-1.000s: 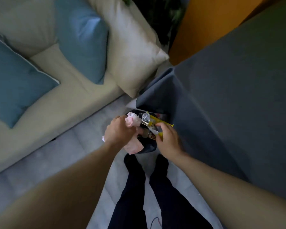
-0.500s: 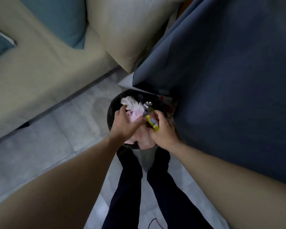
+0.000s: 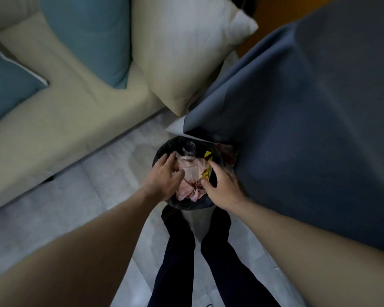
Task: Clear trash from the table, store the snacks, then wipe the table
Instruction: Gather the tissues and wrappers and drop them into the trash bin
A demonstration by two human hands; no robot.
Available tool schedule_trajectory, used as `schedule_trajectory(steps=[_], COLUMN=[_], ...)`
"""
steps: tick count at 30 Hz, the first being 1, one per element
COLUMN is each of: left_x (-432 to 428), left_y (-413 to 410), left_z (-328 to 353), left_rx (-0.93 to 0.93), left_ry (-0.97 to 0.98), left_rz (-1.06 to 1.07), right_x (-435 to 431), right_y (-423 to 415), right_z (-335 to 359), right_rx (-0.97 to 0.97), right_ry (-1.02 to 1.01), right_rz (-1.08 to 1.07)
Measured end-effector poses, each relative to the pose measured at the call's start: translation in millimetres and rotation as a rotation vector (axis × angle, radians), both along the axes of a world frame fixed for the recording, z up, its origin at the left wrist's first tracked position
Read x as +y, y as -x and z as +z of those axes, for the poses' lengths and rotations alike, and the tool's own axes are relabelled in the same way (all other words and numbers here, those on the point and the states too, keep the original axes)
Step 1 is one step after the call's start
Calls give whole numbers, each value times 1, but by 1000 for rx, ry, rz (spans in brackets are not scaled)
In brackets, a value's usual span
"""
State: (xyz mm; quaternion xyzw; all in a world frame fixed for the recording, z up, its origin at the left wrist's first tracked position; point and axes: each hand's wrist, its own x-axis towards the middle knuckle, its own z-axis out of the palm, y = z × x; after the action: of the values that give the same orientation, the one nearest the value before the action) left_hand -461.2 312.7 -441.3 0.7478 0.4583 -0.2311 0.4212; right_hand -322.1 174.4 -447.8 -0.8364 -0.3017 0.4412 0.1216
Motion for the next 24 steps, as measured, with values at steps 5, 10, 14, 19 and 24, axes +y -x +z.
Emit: schedule_trajectory(steps=[5,10,14,19,24], left_x=[19,38,50,59,56], left_y=[2,4,5,0,-16], left_z=[60,144,211,306,380], left_rx=[55,90,99,57,13], left_ry=[-151,-269,-356,-474,-582], left_rz=[-173,-238,-223,-179,-175], right_x=[21,47,60,72,69], right_y=[-3,-5,-8,-16,-37], right_z=[59,138,203,291,359], right_rx=[-67,-161,-206,-250,-341], right_ry=[14,3,-35,-133,-231], right_rz=[137,259,341,406,375])
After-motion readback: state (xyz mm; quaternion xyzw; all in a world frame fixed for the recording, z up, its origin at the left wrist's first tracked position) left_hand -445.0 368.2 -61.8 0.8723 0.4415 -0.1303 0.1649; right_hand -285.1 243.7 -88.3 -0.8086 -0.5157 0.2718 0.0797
